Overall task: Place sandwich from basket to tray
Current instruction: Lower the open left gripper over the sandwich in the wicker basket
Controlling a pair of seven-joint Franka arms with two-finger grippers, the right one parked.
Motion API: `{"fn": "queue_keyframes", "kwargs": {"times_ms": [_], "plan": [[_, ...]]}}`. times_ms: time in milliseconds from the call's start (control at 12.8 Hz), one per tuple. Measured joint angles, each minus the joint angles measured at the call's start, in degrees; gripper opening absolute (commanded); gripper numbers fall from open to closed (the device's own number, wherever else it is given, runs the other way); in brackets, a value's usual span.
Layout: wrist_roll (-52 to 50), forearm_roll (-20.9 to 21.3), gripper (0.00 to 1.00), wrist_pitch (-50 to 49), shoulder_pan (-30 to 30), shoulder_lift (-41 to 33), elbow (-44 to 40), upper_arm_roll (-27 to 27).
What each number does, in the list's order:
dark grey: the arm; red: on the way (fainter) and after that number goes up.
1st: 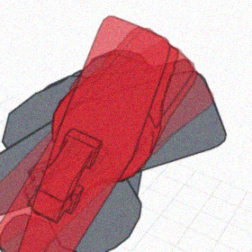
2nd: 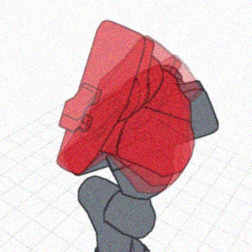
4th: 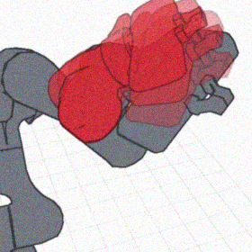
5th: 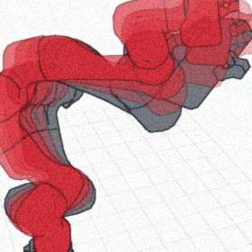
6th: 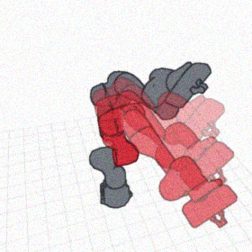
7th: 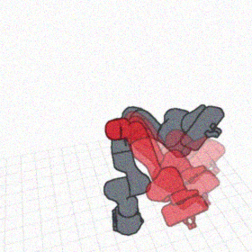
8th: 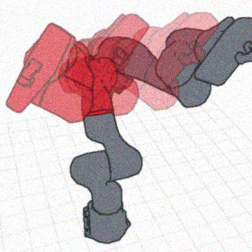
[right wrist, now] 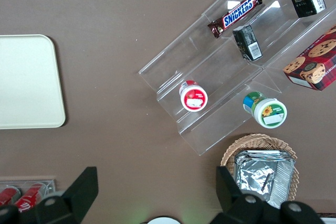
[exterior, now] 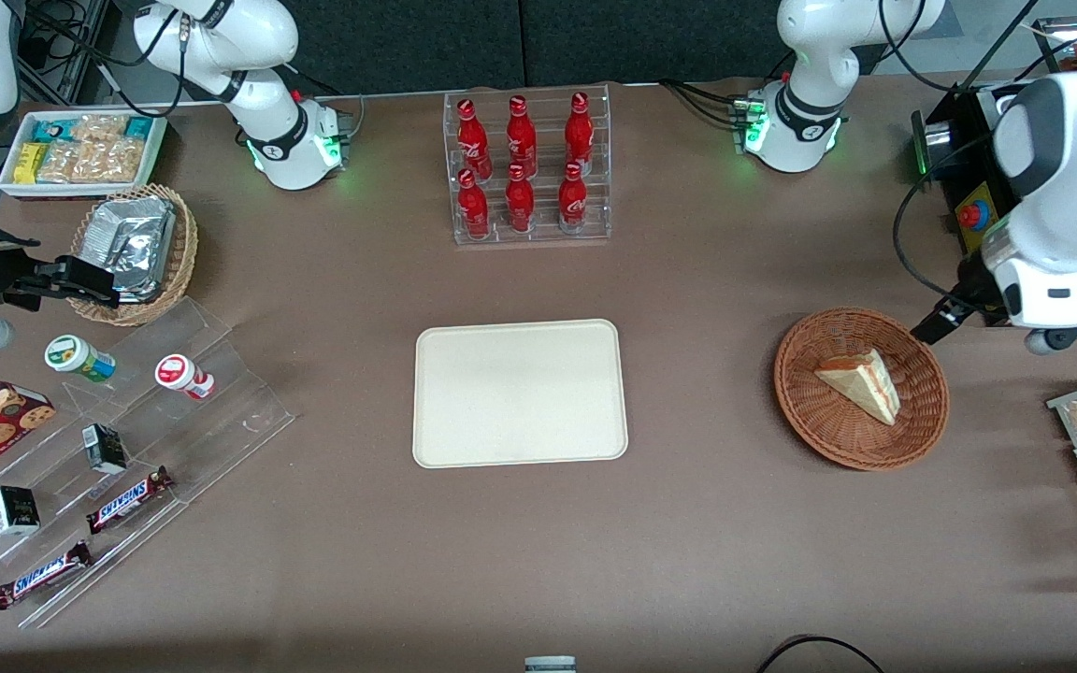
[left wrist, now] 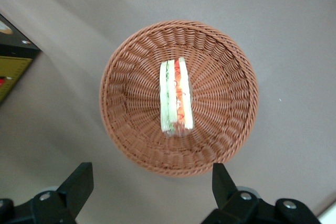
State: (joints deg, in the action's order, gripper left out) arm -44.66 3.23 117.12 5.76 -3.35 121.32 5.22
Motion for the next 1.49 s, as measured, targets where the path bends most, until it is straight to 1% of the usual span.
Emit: {"fn": "queue_keyframes", "kwargs": {"times_ms": [157,704,861,1487], "plan": [[-2.8,0.0,1.0,7.4,0.7,1.0,5.0,0.0],[-8.0,0.0,1.0,23.8,1.0,8.9,9.9,0.0],[-8.5,0.0,1.0,25.9,1.0,10.9,10.0,0.0],[-8.8,-0.1,0.99,27.9,1.0,15.3,10.0,0.0]]}}
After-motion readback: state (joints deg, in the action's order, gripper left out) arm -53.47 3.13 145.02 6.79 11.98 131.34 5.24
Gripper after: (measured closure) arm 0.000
